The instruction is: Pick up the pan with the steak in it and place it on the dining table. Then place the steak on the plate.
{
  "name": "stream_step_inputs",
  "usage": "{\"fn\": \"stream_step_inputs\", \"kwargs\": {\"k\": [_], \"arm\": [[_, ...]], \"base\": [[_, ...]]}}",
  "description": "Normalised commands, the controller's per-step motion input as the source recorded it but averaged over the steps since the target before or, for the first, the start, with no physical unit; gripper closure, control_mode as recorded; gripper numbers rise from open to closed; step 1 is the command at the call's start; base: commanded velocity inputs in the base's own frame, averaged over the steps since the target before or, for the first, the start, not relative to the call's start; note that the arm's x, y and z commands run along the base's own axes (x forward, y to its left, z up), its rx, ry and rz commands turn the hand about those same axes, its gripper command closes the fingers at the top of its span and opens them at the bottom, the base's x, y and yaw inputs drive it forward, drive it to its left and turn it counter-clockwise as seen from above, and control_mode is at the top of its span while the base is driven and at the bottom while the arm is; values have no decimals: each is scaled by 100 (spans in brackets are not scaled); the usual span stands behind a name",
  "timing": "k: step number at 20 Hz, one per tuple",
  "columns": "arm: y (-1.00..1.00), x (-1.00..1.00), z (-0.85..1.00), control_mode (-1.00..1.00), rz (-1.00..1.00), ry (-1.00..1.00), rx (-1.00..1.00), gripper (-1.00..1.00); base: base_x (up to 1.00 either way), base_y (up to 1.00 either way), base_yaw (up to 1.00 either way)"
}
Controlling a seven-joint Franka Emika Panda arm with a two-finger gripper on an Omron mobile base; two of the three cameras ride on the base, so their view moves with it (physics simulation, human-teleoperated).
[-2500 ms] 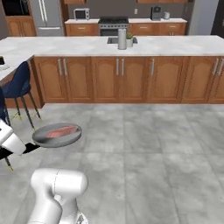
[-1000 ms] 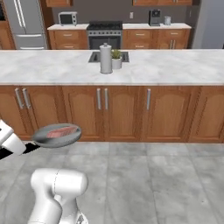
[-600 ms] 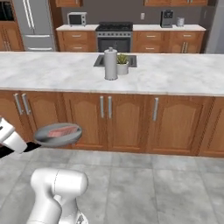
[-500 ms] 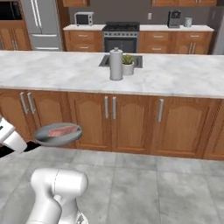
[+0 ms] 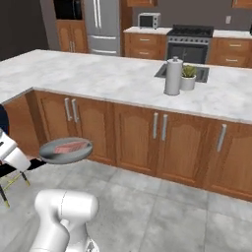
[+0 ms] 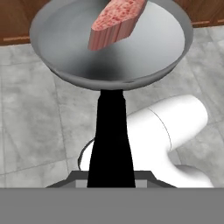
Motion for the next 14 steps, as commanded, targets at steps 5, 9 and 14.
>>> {"fn": "stream_step_inputs", "kwargs": {"k": [5, 9, 14], "arm": [[0, 0, 0, 100, 0, 0, 0, 100], [0, 0, 0, 100, 0, 0, 0, 100], [0, 0, 0, 100, 0, 0, 0, 100]], "base": [[0, 0, 48], [0, 0, 49], [0, 0, 49]]}}
